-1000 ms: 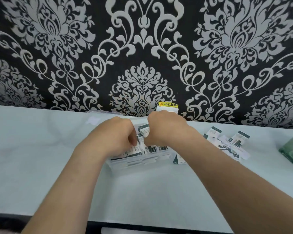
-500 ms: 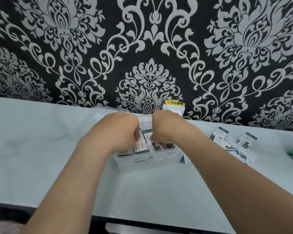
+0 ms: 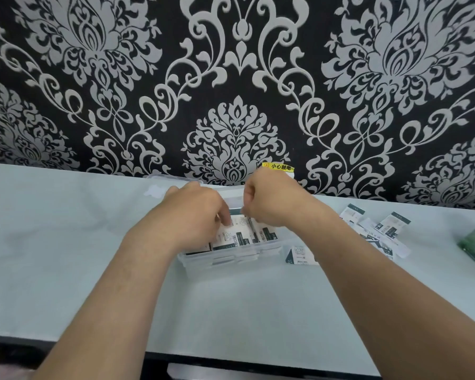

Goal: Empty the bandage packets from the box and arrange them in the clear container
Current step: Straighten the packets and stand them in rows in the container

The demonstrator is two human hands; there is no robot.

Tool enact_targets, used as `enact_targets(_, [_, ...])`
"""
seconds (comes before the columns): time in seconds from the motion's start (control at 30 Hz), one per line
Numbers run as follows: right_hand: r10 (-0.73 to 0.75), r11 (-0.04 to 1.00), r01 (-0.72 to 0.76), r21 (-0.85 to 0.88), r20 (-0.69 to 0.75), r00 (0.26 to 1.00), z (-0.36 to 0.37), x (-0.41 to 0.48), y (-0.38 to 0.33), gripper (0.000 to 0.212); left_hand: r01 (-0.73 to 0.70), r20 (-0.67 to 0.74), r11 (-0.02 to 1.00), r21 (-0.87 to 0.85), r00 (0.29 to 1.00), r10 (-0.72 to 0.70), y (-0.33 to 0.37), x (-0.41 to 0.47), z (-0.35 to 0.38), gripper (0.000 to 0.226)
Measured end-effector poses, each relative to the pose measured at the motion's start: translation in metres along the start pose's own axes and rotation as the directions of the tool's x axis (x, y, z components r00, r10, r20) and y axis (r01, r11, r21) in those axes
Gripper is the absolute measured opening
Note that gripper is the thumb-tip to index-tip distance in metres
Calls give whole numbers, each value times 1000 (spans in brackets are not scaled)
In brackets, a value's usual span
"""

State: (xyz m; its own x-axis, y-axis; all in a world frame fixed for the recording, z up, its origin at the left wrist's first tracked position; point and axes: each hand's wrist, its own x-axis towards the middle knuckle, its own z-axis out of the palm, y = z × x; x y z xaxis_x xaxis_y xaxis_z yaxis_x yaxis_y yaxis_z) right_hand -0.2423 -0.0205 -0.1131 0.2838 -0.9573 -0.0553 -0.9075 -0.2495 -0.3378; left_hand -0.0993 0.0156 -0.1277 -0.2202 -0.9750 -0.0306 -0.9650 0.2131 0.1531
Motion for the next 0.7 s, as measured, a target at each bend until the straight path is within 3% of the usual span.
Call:
enact_targets(0.1, [-6,978,23,208,-83,997,-12,-12,10,7,-30,20,999,-16,999,30,3,4,8,38])
enact_targets(0.27, [99,848,63,526,-275,956,-36,-37,48,13,-48,-7,998,-51,999,48,4,7,8,38])
enact_targets(0.37, [193,857,-18,514,-288,938,-44,-52,91,9,-102,-235,986,-131,969,69,21,8,0,36])
enact_targets(0.47, [292,866,-175,469,-190,937,-29,-63,137,5,-249,-464,957,-148,872,155,61,5,-4,32])
enact_targets(0.53, [361,863,-252,438,-187,913,-11,-63,159,14,-391,-525,914,-108,803,281,93,5,2,29])
enact_targets(0.6, [393,892,-319,319,-204,896,2,-59,170,30,-467,-463,877,-110,805,371,125,7,16,28])
enact_targets(0.7, [443,894,-414,171,-198,875,9,-58,192,56,-403,-180,912,-78,906,384,173,15,49,29])
